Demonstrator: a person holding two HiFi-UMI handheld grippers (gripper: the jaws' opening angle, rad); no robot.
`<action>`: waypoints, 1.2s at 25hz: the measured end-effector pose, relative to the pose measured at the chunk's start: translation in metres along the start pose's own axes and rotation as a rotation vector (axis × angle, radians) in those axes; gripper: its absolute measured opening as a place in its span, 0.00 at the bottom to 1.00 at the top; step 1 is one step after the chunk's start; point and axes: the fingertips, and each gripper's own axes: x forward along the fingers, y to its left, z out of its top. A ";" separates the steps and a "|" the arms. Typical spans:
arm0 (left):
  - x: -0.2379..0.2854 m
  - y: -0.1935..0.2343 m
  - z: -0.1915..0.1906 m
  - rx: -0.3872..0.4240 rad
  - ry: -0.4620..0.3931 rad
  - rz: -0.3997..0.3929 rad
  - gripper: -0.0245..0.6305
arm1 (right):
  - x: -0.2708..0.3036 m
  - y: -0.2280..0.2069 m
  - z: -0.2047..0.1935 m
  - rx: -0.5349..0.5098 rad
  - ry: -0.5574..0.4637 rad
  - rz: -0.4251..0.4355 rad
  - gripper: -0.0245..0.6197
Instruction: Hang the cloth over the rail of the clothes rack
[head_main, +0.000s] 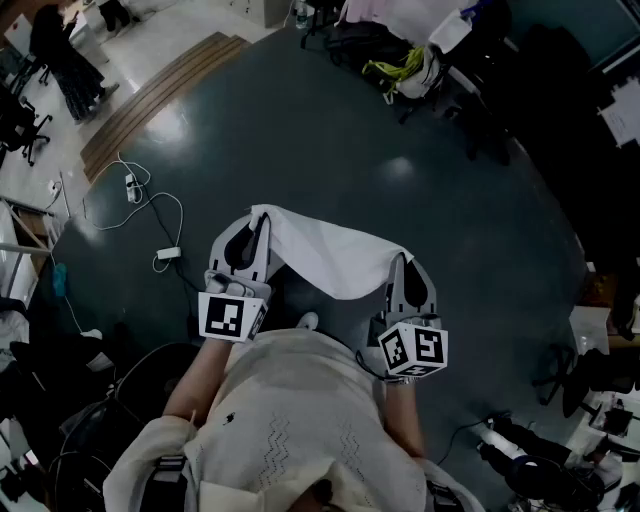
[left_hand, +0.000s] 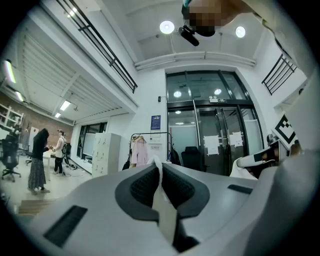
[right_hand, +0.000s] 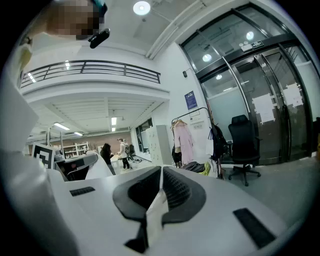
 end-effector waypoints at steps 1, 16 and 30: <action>0.012 0.011 -0.003 -0.005 0.007 0.003 0.07 | 0.015 -0.001 -0.001 0.003 0.009 -0.003 0.07; 0.184 0.210 0.016 -0.057 -0.027 -0.048 0.07 | 0.261 0.063 0.047 -0.017 0.020 -0.045 0.07; 0.295 0.301 -0.003 -0.030 0.028 0.008 0.07 | 0.422 0.057 0.061 -0.017 0.065 0.011 0.08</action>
